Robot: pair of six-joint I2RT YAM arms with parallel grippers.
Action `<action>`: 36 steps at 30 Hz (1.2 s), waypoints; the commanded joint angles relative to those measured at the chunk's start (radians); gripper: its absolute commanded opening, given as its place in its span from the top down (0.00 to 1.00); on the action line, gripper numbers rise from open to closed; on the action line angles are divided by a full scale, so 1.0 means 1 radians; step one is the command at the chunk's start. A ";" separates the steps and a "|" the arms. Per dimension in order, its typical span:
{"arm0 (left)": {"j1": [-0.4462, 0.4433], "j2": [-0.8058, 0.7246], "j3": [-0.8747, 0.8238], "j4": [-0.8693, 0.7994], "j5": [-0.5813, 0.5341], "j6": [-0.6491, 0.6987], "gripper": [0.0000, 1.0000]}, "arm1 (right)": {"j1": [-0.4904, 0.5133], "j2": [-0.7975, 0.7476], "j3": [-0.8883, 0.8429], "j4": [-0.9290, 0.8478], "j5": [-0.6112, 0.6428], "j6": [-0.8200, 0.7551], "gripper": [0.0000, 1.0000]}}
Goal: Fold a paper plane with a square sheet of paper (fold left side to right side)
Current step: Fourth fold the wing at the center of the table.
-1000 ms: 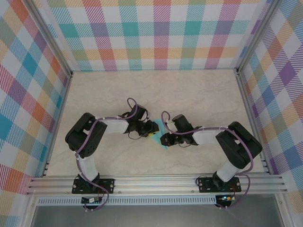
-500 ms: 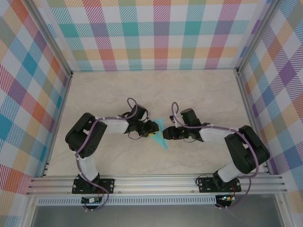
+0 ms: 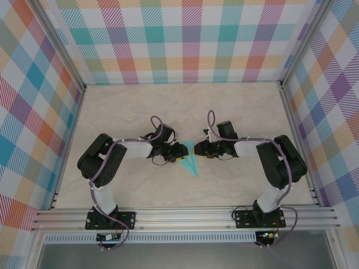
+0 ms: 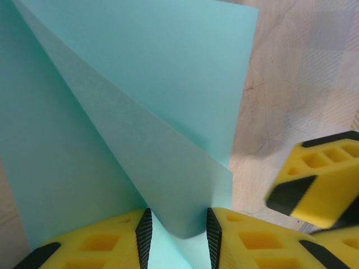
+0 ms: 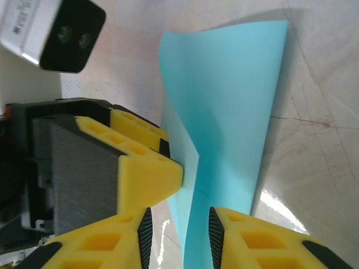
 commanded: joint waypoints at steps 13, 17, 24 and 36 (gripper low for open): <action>-0.008 0.008 0.005 -0.040 -0.036 0.021 0.66 | 0.004 0.117 0.062 0.075 -0.099 0.038 0.70; -0.008 0.008 0.006 -0.039 -0.035 0.020 0.66 | 0.007 0.129 0.068 0.075 -0.098 0.041 0.71; -0.008 0.005 0.005 -0.043 -0.036 0.022 0.66 | 0.021 0.152 0.084 0.069 -0.107 0.042 0.74; -0.008 0.003 0.005 -0.045 -0.036 0.022 0.66 | 0.024 0.112 0.087 -0.016 -0.022 -0.009 0.97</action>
